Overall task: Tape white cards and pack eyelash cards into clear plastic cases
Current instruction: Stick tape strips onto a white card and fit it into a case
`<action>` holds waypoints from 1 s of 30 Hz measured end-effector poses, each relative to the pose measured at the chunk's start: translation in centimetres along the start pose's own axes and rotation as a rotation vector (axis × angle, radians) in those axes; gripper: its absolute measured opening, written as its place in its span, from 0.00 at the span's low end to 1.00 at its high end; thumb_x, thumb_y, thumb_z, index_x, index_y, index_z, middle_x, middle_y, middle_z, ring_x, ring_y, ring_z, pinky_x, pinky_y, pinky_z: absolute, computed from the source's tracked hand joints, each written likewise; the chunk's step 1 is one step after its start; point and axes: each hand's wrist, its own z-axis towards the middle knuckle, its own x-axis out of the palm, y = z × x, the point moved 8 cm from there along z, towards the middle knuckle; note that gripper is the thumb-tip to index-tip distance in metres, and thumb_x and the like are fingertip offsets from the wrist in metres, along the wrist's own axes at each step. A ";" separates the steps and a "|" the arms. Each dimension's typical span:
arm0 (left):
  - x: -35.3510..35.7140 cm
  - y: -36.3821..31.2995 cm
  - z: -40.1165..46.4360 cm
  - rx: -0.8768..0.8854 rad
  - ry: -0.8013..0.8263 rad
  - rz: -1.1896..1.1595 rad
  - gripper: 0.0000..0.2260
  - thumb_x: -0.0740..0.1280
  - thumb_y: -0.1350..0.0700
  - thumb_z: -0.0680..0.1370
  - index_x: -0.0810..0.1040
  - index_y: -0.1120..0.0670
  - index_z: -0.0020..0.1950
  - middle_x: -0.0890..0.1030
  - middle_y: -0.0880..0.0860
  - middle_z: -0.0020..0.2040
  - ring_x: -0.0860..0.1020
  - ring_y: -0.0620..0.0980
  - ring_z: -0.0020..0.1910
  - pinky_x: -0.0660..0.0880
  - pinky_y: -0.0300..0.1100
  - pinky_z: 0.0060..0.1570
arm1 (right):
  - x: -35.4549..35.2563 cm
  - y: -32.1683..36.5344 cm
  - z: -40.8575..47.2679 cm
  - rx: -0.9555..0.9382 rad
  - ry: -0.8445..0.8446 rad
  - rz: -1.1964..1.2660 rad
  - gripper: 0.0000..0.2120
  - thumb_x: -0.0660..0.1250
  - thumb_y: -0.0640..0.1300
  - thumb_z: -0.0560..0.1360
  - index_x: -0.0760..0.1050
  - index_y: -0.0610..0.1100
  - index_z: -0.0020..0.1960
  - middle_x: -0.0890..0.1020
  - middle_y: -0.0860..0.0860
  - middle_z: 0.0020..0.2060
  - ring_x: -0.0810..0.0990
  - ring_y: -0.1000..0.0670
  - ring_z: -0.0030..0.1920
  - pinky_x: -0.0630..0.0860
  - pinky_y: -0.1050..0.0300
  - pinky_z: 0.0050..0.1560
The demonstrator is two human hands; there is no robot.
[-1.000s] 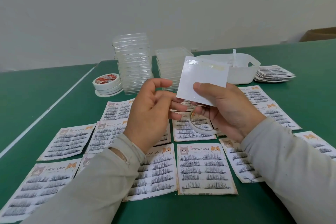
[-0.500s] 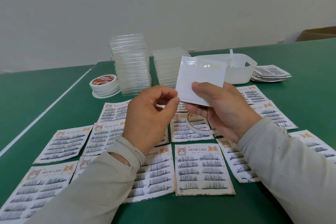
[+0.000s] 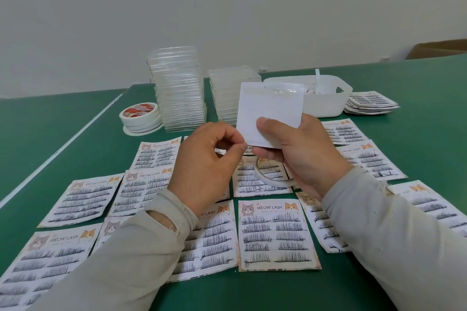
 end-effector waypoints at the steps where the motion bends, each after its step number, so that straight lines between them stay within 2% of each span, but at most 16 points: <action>1: 0.0 0.1 0.0 -0.004 -0.009 -0.009 0.08 0.74 0.59 0.76 0.80 0.47 0.42 0.82 0.46 0.41 0.82 0.47 0.41 0.82 0.51 0.45 | 0.0 0.1 0.0 -0.001 -0.005 0.010 0.04 0.71 0.39 0.77 0.82 0.45 0.51 0.88 0.50 0.46 0.88 0.47 0.48 0.83 0.58 0.40; 5: -0.3 0.4 0.0 -0.052 -0.047 -0.100 0.08 0.76 0.58 0.75 0.79 0.46 0.44 0.82 0.44 0.41 0.82 0.50 0.42 0.83 0.55 0.44 | -0.2 0.4 -0.1 -0.006 -0.026 0.035 0.04 0.72 0.39 0.77 0.81 0.45 0.51 0.88 0.52 0.45 0.88 0.49 0.47 0.82 0.58 0.40; 11: -0.4 0.4 0.0 -0.057 -0.071 -0.155 0.03 0.73 0.52 0.72 0.80 0.45 0.43 0.84 0.47 0.40 0.85 0.53 0.43 0.83 0.57 0.45 | -0.2 0.6 -0.1 -0.014 -0.040 0.042 0.04 0.71 0.39 0.77 0.81 0.44 0.52 0.88 0.51 0.44 0.87 0.49 0.46 0.82 0.57 0.40; 17: -0.6 0.3 -0.1 -0.046 -0.092 -0.137 0.02 0.73 0.51 0.73 0.82 0.45 0.43 0.85 0.45 0.40 0.85 0.50 0.43 0.83 0.55 0.45 | -0.4 0.6 0.0 -0.022 -0.055 0.014 0.04 0.72 0.40 0.77 0.82 0.44 0.52 0.88 0.50 0.45 0.87 0.48 0.46 0.82 0.58 0.39; 22: -0.7 0.4 -0.1 -0.050 -0.098 -0.110 0.05 0.74 0.56 0.77 0.82 0.46 0.43 0.85 0.45 0.39 0.85 0.48 0.41 0.84 0.54 0.44 | -0.1 1.2 -0.3 -0.097 -0.035 -0.103 0.03 0.72 0.41 0.77 0.83 0.48 0.46 0.87 0.54 0.42 0.87 0.51 0.45 0.82 0.57 0.41; 30: -0.1 0.4 0.0 -0.058 -0.021 -0.086 0.07 0.68 0.59 0.81 0.78 0.48 0.45 0.83 0.45 0.39 0.84 0.41 0.38 0.83 0.43 0.38 | 0.5 1.7 -0.7 -0.149 -0.020 -0.190 0.05 0.71 0.40 0.78 0.83 0.49 0.46 0.88 0.52 0.43 0.87 0.49 0.44 0.83 0.55 0.40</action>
